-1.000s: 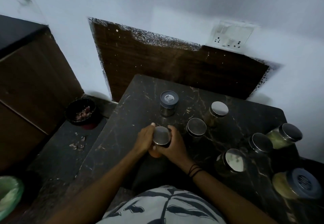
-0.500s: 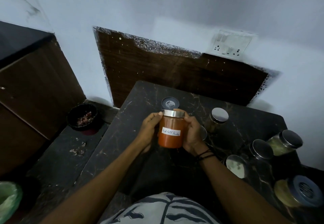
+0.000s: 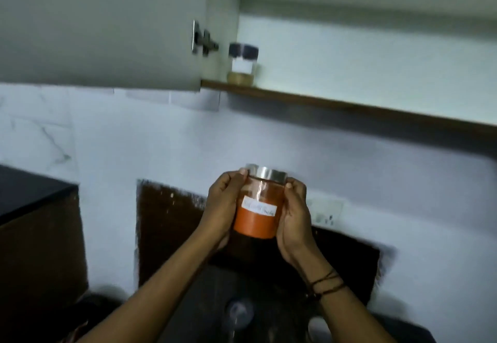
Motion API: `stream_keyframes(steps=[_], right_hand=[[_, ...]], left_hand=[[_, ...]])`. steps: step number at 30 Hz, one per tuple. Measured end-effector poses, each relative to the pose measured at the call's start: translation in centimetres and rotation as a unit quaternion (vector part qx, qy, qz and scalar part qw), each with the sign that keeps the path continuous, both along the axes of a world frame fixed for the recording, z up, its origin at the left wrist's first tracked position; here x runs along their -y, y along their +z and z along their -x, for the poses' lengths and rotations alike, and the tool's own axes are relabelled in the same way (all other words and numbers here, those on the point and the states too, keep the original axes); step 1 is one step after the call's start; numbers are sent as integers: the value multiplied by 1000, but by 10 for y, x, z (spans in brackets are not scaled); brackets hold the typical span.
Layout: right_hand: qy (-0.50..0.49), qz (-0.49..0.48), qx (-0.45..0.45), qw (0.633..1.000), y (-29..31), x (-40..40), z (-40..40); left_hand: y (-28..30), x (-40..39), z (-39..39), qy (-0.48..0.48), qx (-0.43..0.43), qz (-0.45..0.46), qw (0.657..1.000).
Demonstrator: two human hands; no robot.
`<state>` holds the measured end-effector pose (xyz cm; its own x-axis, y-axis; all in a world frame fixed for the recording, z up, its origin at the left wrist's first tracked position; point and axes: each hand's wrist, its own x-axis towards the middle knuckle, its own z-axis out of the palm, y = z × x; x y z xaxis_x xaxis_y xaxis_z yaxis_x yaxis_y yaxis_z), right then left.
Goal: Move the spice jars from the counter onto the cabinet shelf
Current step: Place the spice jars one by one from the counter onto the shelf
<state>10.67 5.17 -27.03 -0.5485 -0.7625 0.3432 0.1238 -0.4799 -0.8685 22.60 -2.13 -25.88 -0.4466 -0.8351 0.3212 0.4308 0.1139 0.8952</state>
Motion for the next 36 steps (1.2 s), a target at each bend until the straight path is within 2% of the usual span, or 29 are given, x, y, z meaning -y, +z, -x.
stream_keyframes(steps=[3, 7, 11, 14, 17, 20, 23, 26, 36], right_hand=[[-40, 45, -92, 994, 87, 16, 10], [-47, 100, -151, 982, 175, 23, 17], [-64, 137, -229, 962, 234, 32, 26], [-116, 120, -274, 947, 265, 51, 44], [-145, 68, -315, 936, 284, 78, 70], [-144, 28, -309, 940, 289, 109, 93], [-162, 2, -300, 940, 288, 140, 110], [-173, -33, -329, 928, 291, 168, 125], [-157, -99, -355, 916, 293, 221, 159]], left_hand=[[88, 14, 15, 24, -17, 66, 997], [180, 24, 30, 24, -58, 116, 991], [237, 35, 50, 19, -90, 137, 986], [263, 56, 68, 43, -71, 150, 985], [280, 85, 88, 75, -55, 135, 986], [288, 115, 109, 129, -23, 131, 983], [285, 139, 127, 203, 34, 161, 965], [283, 159, 141, 252, 67, 194, 946], [280, 191, 156, 231, 216, 249, 915]])
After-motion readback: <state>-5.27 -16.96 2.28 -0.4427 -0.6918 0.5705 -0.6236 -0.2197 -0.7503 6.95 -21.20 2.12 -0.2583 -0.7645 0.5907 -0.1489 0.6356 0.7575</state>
